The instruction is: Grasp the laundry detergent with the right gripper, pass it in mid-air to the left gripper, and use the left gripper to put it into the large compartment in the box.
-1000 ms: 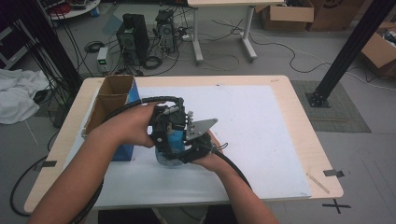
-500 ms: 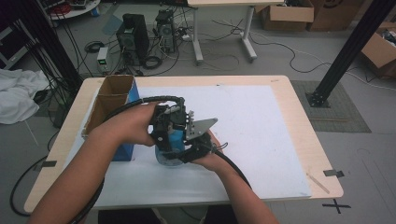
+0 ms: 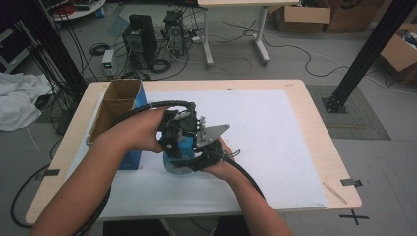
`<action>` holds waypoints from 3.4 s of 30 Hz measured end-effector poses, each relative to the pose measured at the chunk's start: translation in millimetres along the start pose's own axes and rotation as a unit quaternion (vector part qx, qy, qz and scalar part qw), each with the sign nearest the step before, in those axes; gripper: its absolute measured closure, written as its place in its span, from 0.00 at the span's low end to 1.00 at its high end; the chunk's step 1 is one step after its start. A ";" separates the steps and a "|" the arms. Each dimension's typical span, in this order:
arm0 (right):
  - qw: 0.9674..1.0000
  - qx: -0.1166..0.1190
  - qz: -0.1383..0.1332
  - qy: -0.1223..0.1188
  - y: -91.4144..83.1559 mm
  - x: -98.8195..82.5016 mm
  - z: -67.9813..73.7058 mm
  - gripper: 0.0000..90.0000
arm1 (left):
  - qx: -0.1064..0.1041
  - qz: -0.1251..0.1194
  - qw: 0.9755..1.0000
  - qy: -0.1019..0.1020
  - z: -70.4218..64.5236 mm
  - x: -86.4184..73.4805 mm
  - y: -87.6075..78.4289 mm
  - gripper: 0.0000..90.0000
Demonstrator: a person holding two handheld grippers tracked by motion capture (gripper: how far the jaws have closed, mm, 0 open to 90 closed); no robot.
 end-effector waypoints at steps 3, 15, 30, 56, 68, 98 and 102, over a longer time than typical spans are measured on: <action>1.000 0.002 0.000 -0.003 1.2 0.1 0.8 0.52 | -0.008 0.004 1.000 -0.003 0.0 -0.3 -0.5 0.42; 1.000 0.002 -0.005 -0.019 -2.8 4.4 0.9 0.50 | 0.004 0.003 1.000 -0.014 -3.2 0.7 -9.5 0.43; 0.999 -0.004 -0.051 0.006 -22.6 10.1 -0.3 0.28 | 0.009 0.001 1.000 -0.018 2.4 2.9 -15.4 0.43; 0.998 -0.051 0.032 0.010 -96.8 41.3 -12.4 0.00 | -0.016 -0.006 0.988 -0.154 37.4 -22.0 -86.8 0.43; 0.970 -0.048 0.237 0.012 -120.6 36.8 -22.7 0.00 | 0.004 -0.004 0.932 -0.363 64.6 -61.9 -148.0 0.43; 0.952 -0.036 0.303 -0.010 -116.7 40.7 -23.3 0.00 | -0.005 0.024 0.712 -0.702 82.4 -185.4 -131.0 0.43; 0.951 -0.034 0.306 -0.008 -115.8 37.9 -23.1 0.00 | -0.013 0.022 0.716 -0.698 84.5 -186.7 -106.5 0.43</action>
Point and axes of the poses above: each handheld gripper's, and its own axes: y roughly forward along the jaws, x roughly out of its top, z roughly to its left, the point moved 2 cm from there along y, roughly forward along the jaws, and after that the axes turned 3 degrees about y, right-handed, at the moved point
